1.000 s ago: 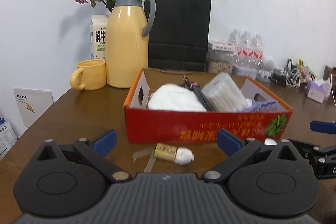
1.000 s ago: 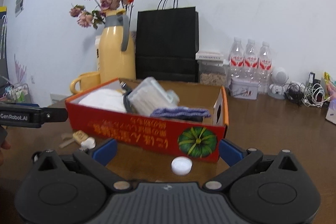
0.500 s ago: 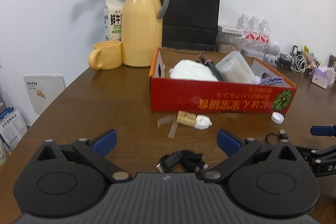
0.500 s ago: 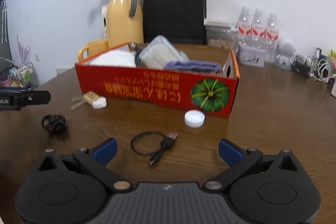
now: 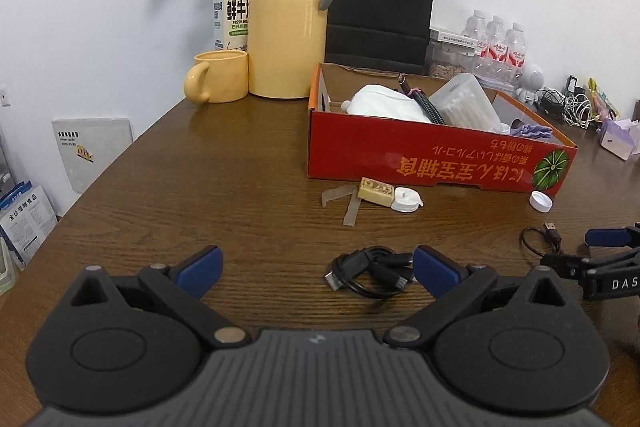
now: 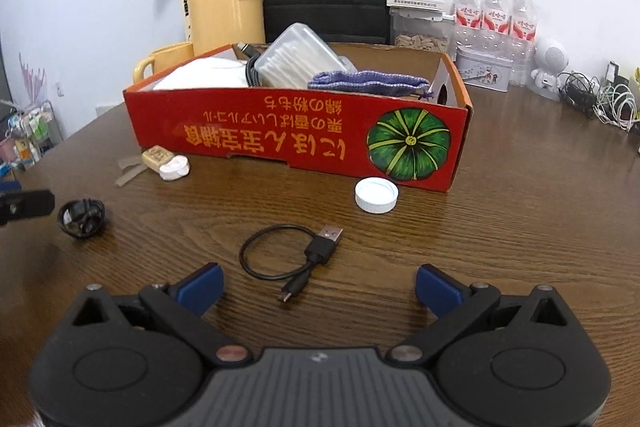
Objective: Organize objects
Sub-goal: 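Move the right tool down over the black USB cable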
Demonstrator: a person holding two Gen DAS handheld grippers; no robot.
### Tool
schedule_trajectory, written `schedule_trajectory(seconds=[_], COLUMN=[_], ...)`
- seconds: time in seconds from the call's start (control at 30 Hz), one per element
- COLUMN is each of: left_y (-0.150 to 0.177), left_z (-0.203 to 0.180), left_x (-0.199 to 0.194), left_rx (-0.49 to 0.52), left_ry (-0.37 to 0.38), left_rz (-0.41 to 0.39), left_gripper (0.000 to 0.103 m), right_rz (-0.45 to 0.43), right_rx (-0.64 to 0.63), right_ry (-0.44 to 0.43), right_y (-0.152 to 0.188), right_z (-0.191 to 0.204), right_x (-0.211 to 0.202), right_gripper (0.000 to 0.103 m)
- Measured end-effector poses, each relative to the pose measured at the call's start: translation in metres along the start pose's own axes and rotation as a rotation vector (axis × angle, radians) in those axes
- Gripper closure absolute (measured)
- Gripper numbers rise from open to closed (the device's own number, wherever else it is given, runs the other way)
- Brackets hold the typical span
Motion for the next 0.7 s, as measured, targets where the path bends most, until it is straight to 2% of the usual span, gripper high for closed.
schedule_trajectory(seconds=[0.2,0.27,0.33,0.6,0.7], left_y=[0.001,0.002,0.002,0.003,0.003], left_z=[0.002,0.002,0.002,0.005,0.005], left_x=[0.0,0.0,0.001,0.0,-0.001], left_rx=[-0.006,-0.006,-0.006,-0.013,-0.014], left_ry=[0.003,0.005,0.006,0.006,0.006], left_rz=[0.006,0.009,0.013,0.017,0.02], left_gripper=[0.0,0.0,0.0,0.0,0.0], right_rz=[-0.018,-0.024,-0.024,-0.053,-0.056], right_rx=[0.017,0.033,0.039,0.083,0.094], right_ry=[0.006,0.008,0.011,-0.008,0.01], right_y=[-0.004,-0.005,-0.007,-0.011,-0.015], right_z=[-0.002,-0.004,-0.005,-0.012,-0.014], right_x=[-0.001,-0.001,-0.001,-0.004,-0.004], right_gripper=[0.031,0.046,0.049,0.049,0.057])
Point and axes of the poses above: each gripper's, at about its wrist camera, not at the fingertips, and x roughly the way its jaws point, z to its left, y to its underside, the point moved 2 cm from there along x, roughly the way its jaws point
